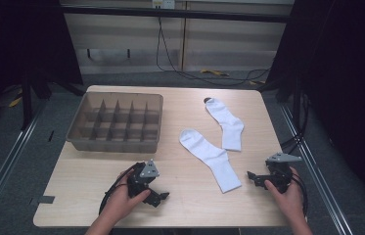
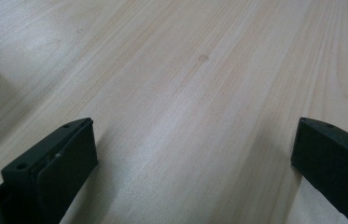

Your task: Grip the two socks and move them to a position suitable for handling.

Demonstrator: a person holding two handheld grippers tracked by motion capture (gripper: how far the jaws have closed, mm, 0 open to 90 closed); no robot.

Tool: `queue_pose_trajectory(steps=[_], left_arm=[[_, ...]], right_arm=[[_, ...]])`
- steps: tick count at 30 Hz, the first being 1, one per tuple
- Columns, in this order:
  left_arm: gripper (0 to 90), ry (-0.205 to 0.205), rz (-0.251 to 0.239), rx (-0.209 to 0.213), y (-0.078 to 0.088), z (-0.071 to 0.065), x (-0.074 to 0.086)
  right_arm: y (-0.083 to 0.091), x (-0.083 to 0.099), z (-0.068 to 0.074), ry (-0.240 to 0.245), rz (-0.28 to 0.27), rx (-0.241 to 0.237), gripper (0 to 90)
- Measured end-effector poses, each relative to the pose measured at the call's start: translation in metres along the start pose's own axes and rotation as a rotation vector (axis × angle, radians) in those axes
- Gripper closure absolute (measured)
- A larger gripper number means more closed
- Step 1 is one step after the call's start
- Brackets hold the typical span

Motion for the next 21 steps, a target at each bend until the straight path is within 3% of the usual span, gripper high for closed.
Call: queue_pose_trajectory(steps=[9, 11, 12, 13, 18, 21], left_arm=[[0.0, 0.003, -0.001, 0.002, 0.000, 0.000, 0.000], [0.0, 0.001, 0.000, 0.002, 0.000, 0.000, 0.000], [0.0, 0.001, 0.000, 0.002, 0.000, 0.000, 0.000], [0.0, 0.004, 0.003, -0.001, 0.000, 0.000, 0.000], [0.4, 0.053, 0.013, -0.005, 0.000, 0.000, -0.003], [9.7, 0.078, 0.036, -0.004, 0.005, 0.000, -0.007]], right_arm=[[0.000, 0.000, 0.001, -0.012, 0.001, 0.011, 8.5], [0.003, -0.006, 0.001, -0.016, 0.073, 0.018, 15.1], [0.003, -0.006, 0.001, -0.016, 0.073, 0.018, 15.1], [0.004, -0.011, 0.002, -0.041, 0.107, -0.007, 17.5], [0.004, -0.028, 0.010, -0.057, 0.120, -0.048, 22.8], [-0.002, -0.053, 0.030, -0.008, 0.153, -0.066, 24.1]])
Point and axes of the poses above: each handheld gripper's, and its own axes: y roughly backward along the jaws, x roughly out of its underside, z roughly to its left, the point moved 3 cm from there along -y, roughly forward along the jaws, and after that the axes turned 1 degree about -x, right-handed, at the moved point
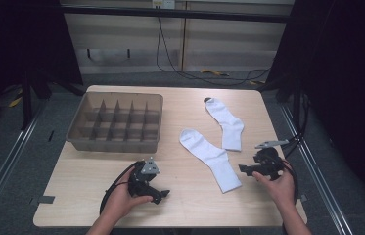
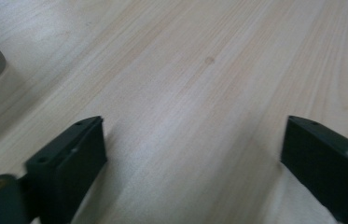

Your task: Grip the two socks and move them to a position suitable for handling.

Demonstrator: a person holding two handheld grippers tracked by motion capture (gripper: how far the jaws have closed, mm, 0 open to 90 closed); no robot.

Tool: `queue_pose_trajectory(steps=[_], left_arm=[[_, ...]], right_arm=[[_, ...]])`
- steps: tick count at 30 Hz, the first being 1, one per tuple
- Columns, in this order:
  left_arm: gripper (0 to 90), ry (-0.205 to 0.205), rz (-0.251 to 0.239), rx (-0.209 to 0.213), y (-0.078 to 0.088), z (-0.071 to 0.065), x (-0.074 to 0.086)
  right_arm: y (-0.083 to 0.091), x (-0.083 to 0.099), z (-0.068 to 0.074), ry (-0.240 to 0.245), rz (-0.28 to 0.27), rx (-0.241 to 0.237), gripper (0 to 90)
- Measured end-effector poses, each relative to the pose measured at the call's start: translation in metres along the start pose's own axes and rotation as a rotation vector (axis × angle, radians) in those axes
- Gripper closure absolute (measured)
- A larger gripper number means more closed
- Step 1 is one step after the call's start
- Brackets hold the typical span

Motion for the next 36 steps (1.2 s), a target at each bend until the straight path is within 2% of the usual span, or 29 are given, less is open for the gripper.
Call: queue_pose_trajectory(steps=[1, 2, 3, 5, 7, 8, 10, 11, 14, 16, 18, 21, 24, 25, 28, 29, 30, 32, 34, 36], left_arm=[[15.6, 0.000, 0.000, 0.000, 0.000, 0.000, 0.000], [15.6, 0.011, 0.000, 0.009, 0.002, 0.000, -0.001], [18.5, 0.032, 0.003, 0.014, 0.003, 0.000, -0.001], [17.1, 0.041, 0.022, 0.018, 0.007, 0.000, -0.001], [18.5, 0.049, 0.029, 0.010, 0.012, 0.000, -0.002], [18.6, 0.076, 0.027, 0.011, 0.017, 0.002, -0.002], [18.6, 0.085, 0.021, 0.012, 0.019, 0.003, -0.001], [18.7, 0.099, 0.022, 0.011, 0.021, 0.003, 0.000], [19.0, 0.101, 0.037, -0.004, 0.027, 0.006, 0.003], [19.4, 0.108, 0.039, -0.013, 0.029, 0.008, 0.005], [19.5, 0.125, 0.043, -0.019, 0.033, 0.010, 0.007], [19.5, 0.136, 0.046, -0.024, 0.037, 0.012, 0.009], [19.7, 0.146, 0.042, -0.034, 0.040, 0.014, 0.012], [19.9, 0.148, 0.040, -0.036, 0.041, 0.015, 0.012], [20.2, 0.151, 0.038, -0.043, 0.042, 0.016, 0.013], [20.2, 0.147, 0.045, -0.046, 0.042, 0.017, 0.013], [20.6, 0.147, 0.045, -0.046, 0.042, 0.017, 0.013], [20.9, 0.145, 0.055, -0.052, 0.041, 0.016, 0.014], [20.9, 0.144, 0.059, -0.046, 0.041, 0.016, 0.014], [20.9, 0.146, 0.049, -0.052, 0.042, 0.016, 0.013]], right_arm=[[-0.001, -0.007, 0.006, 0.024, 0.011, -0.003, 26.0], [-0.001, -0.007, 0.006, 0.024, 0.011, -0.003, 26.0], [-0.003, -0.014, 0.012, 0.047, 0.020, -0.008, 27.9], [-0.012, -0.033, 0.029, 0.087, 0.035, -0.034, 30.9], [-0.019, -0.043, 0.037, 0.090, 0.049, -0.064, 34.8], [-0.023, -0.047, 0.041, 0.095, 0.054, -0.074, 35.9], [-0.026, -0.052, 0.045, 0.102, 0.063, -0.073, 36.5], [-0.030, -0.056, 0.047, 0.121, 0.070, -0.064, 37.8], [-0.043, -0.067, 0.053, 0.150, 0.100, -0.058, 38.4], [-0.054, -0.078, 0.057, 0.141, 0.103, -0.065, 39.0], [-0.063, -0.082, 0.060, 0.126, 0.120, -0.066, 40.2], [-0.070, -0.085, 0.063, 0.129, 0.129, -0.065, 41.2], [-0.082, -0.088, 0.064, 0.115, 0.155, -0.041, 44.6], [-0.085, -0.087, 0.064, 0.106, 0.170, -0.038, 49.0], [-0.087, -0.087, 0.064, 0.105, 0.168, -0.028, 54.3], [-0.086, -0.089, 0.063, 0.112, 0.190, -0.029, 66.2], [-0.086, -0.089, 0.063, 0.112, 0.190, -0.029, 66.2], [-0.085, -0.090, 0.064, 0.125, 0.217, -0.032, 79.1], [-0.084, -0.091, 0.066, 0.140, 0.209, -0.058, 87.0], [-0.080, -0.092, 0.066, 0.132, 0.199, -0.065, 87.5]])
Point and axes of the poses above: each handheld gripper's, and its own axes: y roughly backward along the jaws, x roughly out of its underside, z roughly to its left, the point moved 3 cm from there along -y, roughly forward along the jaws, and after that the axes turned 1 degree about -x, right-handed, at the moved point
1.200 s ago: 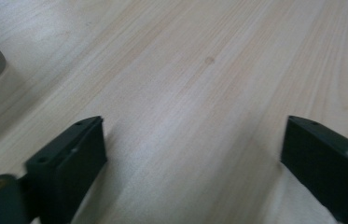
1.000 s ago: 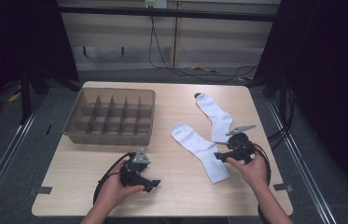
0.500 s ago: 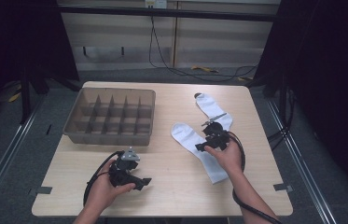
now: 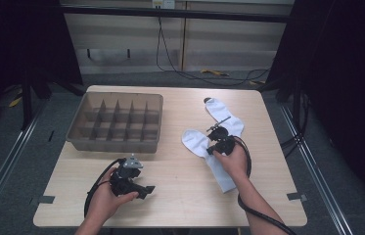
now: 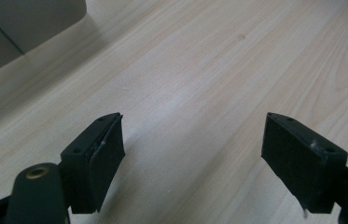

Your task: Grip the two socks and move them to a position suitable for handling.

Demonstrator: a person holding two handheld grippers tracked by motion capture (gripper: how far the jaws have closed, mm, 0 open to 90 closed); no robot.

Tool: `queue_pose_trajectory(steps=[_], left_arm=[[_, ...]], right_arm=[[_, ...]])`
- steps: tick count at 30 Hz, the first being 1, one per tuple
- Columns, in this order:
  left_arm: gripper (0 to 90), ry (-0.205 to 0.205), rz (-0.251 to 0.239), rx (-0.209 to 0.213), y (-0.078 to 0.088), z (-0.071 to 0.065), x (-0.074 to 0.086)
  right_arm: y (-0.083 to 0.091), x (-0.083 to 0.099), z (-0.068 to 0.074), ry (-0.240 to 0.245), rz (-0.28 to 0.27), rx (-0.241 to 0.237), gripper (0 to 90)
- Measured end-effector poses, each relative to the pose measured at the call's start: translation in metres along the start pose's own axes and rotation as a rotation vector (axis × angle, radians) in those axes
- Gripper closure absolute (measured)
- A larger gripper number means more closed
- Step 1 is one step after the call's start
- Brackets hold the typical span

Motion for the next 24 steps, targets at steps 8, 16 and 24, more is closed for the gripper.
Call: queue_pose_trajectory(steps=[8, 16, 24], left_arm=[[23.1, -0.003, 0.000, -0.002, 0.000, -0.002, -0.001], [23.1, 0.017, 0.013, -0.025, -0.001, 0.003, -0.002], [23.1, 0.021, 0.008, -0.026, -0.003, 0.001, -0.005]], right_arm=[[0.027, -0.002, 0.005, 0.027, -0.048, -0.053, 88.2], [0.065, -0.003, 0.022, 0.113, -0.112, -0.084, 88.2], [0.109, -0.009, 0.059, 0.240, -0.203, -0.159, 88.1]])
Point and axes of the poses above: each handheld gripper's, and its own axes: y roughly backward along the jaws, x roughly out of its underside, z roughly to its left, the point moved 3 cm from there along -y, roughly forward along the jaws, and after that the axes turned 1 degree about -x, right-handed, at the moved point
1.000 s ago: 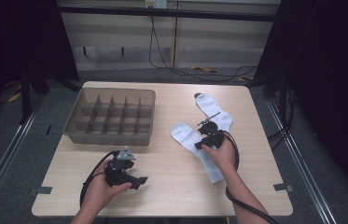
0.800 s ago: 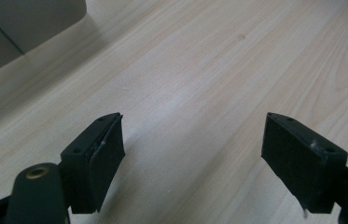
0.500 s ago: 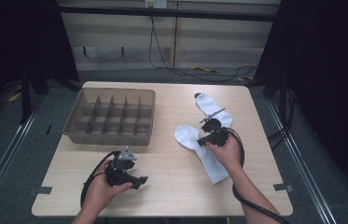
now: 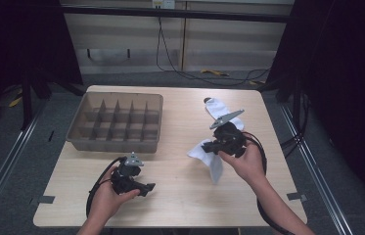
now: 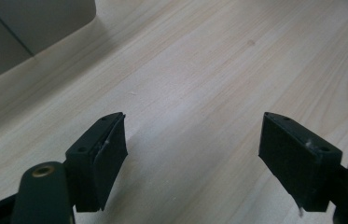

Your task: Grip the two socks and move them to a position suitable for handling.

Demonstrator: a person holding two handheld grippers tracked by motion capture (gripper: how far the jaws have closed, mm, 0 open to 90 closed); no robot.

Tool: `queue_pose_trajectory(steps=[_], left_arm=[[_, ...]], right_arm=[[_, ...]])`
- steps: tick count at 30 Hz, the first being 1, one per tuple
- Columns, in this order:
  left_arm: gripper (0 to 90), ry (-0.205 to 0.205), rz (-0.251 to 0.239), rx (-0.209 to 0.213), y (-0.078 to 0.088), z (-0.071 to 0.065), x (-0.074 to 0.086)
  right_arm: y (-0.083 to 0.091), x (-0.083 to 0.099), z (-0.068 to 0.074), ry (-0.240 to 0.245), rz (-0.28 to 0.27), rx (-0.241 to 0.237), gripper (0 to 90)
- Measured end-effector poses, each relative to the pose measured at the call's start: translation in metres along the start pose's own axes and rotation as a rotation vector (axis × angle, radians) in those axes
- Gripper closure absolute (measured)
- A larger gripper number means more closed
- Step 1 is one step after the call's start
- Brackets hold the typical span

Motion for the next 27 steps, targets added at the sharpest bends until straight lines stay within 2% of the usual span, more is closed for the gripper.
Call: queue_pose_trajectory(steps=[1, 4, 5, 6, 7, 8, 9, 10, 12, 14, 17, 20, 21, 23, 24, 27], left_arm=[[23.1, 0.000, 0.000, 0.000, 0.000, 0.000, 0.000], [23.1, 0.001, 0.003, -0.006, -0.001, 0.000, -0.001], [23.1, 0.003, 0.012, -0.008, 0.000, 0.001, -0.001], [23.2, 0.002, 0.005, -0.010, 0.000, 0.002, -0.001], [23.2, 0.012, 0.004, -0.011, 0.000, 0.002, -0.001], [23.2, 0.016, 0.001, -0.018, 0.000, 0.004, 0.000], [23.4, 0.013, 0.001, -0.021, 0.001, 0.004, 0.000], [23.5, 0.013, 0.007, -0.022, 0.001, 0.004, 0.001], [23.6, 0.012, 0.005, -0.026, 0.000, 0.004, 0.001], [24.3, 0.000, 0.011, -0.024, 0.000, 0.004, 0.001], [25.5, 0.004, 0.008, -0.027, -0.001, 0.003, 0.000], [26.8, 0.001, 0.010, -0.024, -0.001, 0.003, 0.000], [26.8, 0.001, 0.010, -0.026, -0.001, 0.003, 0.000], [28.1, 0.003, 0.013, -0.035, 0.000, 0.005, -0.001], [28.5, 0.003, 0.013, -0.035, 0.000, 0.005, -0.001], [29.6, 0.019, 0.013, -0.039, 0.000, 0.007, -0.002]], right_arm=[[0.000, 0.000, 0.000, 0.000, 0.000, 0.000, 88.1], [0.002, -0.010, 0.021, 0.067, -0.018, -0.057, 87.5], [-0.006, -0.013, 0.031, 0.096, -0.022, -0.062, 72.7], [-0.014, -0.013, 0.034, 0.097, -0.009, -0.054, 64.7], [-0.022, -0.012, 0.035, 0.098, -0.003, -0.055, 59.8], [-0.027, -0.010, 0.035, 0.088, 0.002, -0.037, 56.1], [-0.032, -0.008, 0.033, 0.074, -0.007, -0.033, 54.7], [-0.034, -0.005, 0.030, 0.048, -0.011, -0.046, 54.9], [-0.036, -0.002, 0.026, 0.031, -0.020, -0.050, 54.9], [-0.038, 0.011, 0.017, 0.005, 0.008, -0.041, 54.9], [-0.038, 0.019, 0.014, 0.013, 0.038, -0.030, 56.5], [-0.045, 0.038, 0.015, 0.035, 0.122, -0.032, 59.4], [-0.045, 0.038, 0.015, 0.035, 0.122, -0.032, 59.4], [-0.056, 0.054, 0.019, 0.025, 0.165, -0.063, 64.2], [-0.056, 0.054, 0.019, 0.025, 0.165, -0.063, 64.2], [-0.072, 0.068, 0.026, 0.031, 0.177, -0.082, 69.7]])
Point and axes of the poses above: each handheld gripper's, and its own axes: y roughly backward along the jaws, x roughly out of its underside, z roughly to its left, the point moved 3 cm from there along -y, roughly forward along the jaws, and after that the axes turned 1 degree about -x, right-handed, at the moved point
